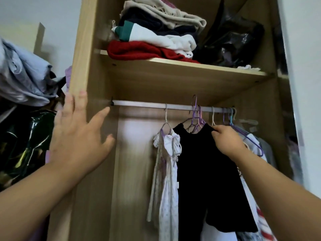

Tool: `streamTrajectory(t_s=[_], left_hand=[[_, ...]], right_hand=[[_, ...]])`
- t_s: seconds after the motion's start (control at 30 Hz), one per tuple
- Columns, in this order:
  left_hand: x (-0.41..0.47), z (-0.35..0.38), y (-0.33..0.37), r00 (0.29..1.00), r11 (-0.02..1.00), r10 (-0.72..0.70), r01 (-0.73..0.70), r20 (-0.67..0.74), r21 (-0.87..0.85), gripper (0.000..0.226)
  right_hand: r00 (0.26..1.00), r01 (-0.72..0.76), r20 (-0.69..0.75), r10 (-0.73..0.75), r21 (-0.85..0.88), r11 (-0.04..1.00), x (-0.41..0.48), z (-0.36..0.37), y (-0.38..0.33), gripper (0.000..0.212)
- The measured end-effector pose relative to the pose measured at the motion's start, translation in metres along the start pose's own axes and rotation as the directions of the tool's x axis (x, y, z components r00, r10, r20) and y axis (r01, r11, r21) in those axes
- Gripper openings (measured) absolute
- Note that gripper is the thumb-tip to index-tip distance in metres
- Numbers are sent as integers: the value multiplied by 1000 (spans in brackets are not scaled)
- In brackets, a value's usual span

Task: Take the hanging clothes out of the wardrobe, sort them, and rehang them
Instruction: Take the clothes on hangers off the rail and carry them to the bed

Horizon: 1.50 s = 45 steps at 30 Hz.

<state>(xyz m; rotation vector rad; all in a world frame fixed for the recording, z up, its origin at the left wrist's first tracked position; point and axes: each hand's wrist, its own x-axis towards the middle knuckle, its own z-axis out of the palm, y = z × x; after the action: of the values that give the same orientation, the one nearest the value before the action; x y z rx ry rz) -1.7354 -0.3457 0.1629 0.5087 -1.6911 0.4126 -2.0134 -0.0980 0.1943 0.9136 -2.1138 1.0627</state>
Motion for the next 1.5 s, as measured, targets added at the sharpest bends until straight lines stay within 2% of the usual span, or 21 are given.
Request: streamTrajectory(t_s=[0.07,0.13,0.27,0.37,0.5,0.6,0.7,0.77,0.87,0.93,1.0,1.1,1.2,1.3,1.4,1.5], left_hand=[[-7,0,24,997,998,39,-35,71,-46,70],[-15,6,51,977,984,109,-79,185,-162,71],[-31,32,102,883,902,258,-74,392,-426,73],[-45,52,138,809,786,363,1,462,-619,71],[-71,72,174,743,598,489,97,458,-796,66],[-96,84,186,735,538,471,199,488,-819,57],[-125,89,191,712,513,482,243,511,-823,31],[-146,86,194,687,476,542,224,484,-850,20],[-180,72,193,666,369,615,230,422,-901,20],[-208,57,187,658,308,651,226,378,-924,23],[-238,38,177,639,214,704,226,310,-950,25],[-283,7,159,601,97,766,243,228,-965,21],[-327,-29,144,546,3,825,259,148,-966,22],[-368,-77,131,423,-81,906,247,33,-966,22],[-407,-133,122,342,-207,933,270,-107,-940,21],[-452,-203,114,193,-268,957,294,-218,-918,21]], right_hand=[[998,30,-61,-34,-62,998,-23,-6,9,28],[995,19,-95,-27,-77,997,-48,-14,17,29],[995,-33,-91,41,87,996,-111,-43,21,24],[996,-78,-37,81,89,993,-166,-71,10,33],[986,-166,-4,167,18,986,-241,-103,-17,43],[963,-266,-56,265,-11,964,-291,-116,-44,44],[920,-375,-135,367,-40,926,-339,-118,-78,39],[880,-461,-187,437,-107,881,-369,-110,-103,36],[812,-580,-295,503,-325,747,-419,-90,-137,26],[734,-679,-389,556,-417,604,-460,-72,-157,18],[633,-773,-475,612,-439,458,-503,-52,-179,15],[518,-851,-549,656,-407,332,-564,-24,-215,17],[377,-923,-605,701,-304,235,-627,0,-257,16],[207,-978,-628,750,-163,133,-694,22,-303,16],[46,-999,-637,769,-10,52,-755,41,-353,16],[-108,-991,-656,747,134,-26,-817,55,-408,17]])
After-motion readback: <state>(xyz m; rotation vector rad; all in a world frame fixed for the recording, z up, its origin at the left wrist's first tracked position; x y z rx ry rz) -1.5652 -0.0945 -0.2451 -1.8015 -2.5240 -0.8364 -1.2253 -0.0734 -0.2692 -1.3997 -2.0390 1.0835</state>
